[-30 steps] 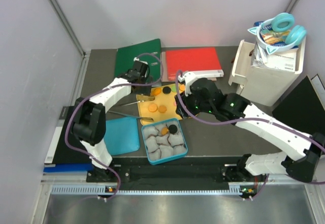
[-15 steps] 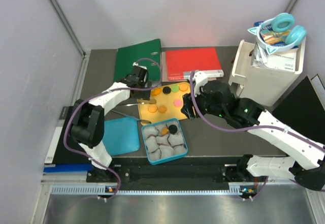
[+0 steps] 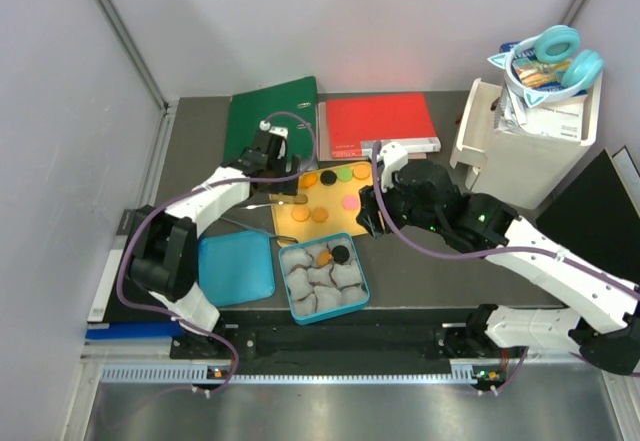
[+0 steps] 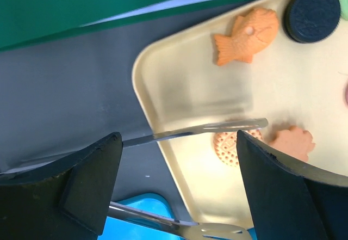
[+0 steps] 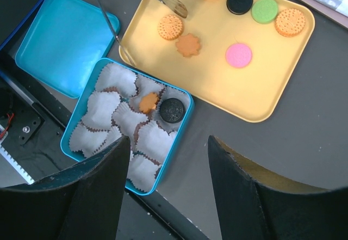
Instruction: Pack the cookies
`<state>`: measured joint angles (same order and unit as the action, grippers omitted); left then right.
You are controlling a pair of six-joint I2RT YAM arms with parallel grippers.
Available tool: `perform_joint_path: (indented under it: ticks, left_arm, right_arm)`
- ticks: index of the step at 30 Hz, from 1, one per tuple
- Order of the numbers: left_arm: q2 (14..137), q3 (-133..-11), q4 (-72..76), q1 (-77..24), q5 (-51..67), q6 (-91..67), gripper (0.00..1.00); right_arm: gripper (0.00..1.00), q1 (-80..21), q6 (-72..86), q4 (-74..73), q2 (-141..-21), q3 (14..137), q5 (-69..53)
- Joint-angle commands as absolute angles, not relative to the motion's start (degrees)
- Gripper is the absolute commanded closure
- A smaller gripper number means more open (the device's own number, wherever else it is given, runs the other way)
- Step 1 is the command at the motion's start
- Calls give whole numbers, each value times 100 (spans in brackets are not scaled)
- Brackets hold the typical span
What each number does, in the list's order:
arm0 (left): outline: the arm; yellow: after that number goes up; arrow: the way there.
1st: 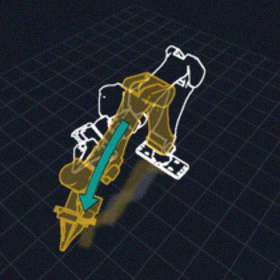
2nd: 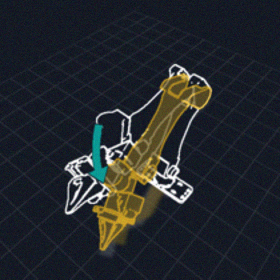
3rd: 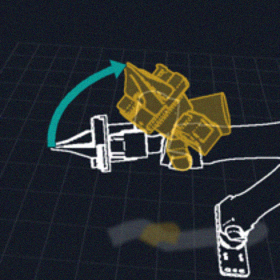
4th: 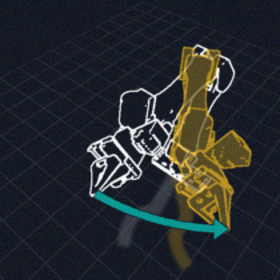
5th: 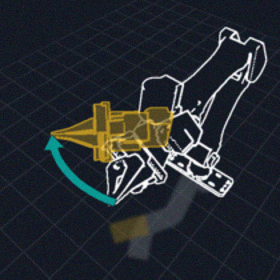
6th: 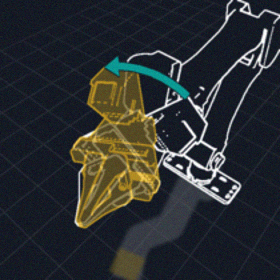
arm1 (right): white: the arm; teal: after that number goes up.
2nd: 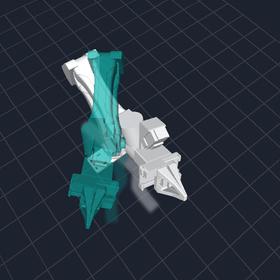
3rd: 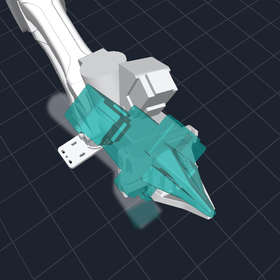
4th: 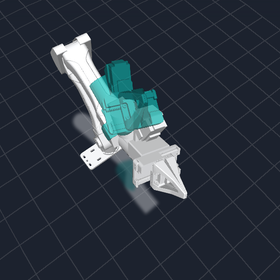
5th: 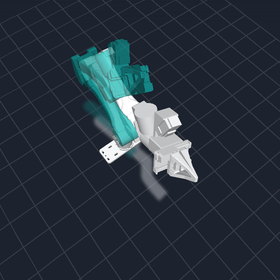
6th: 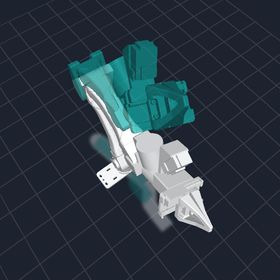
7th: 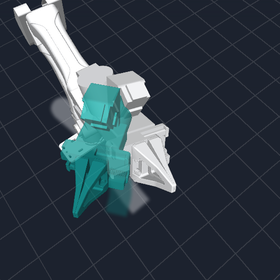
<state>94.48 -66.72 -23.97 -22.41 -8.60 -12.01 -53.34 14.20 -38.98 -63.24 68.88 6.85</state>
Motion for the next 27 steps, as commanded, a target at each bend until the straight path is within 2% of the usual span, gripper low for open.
perform_joint_path:
  ticks: [1, 11, 17, 27]
  left_arm:
    - [9203, -6469, -2338, -2224, -413, -1265, 14]
    - [9113, -5897, -2092, -2224, -641, -1257, 15]
    - [9650, -6468, -2083, -2215, -1142, -1450, 13]
    - [10397, -7014, -2030, -2153, -1160, -1380, 13]
  right_arm:
    - [41, -5282, 1485, -3709, -6346, 6864, 747]
    - [41, -5273, 1477, -3621, -6477, 6855, 703]
    - [41, -5274, 1468, -3639, -6521, 6891, 677]
    - [41, -5238, 1380, -3806, -6460, 6838, 791]
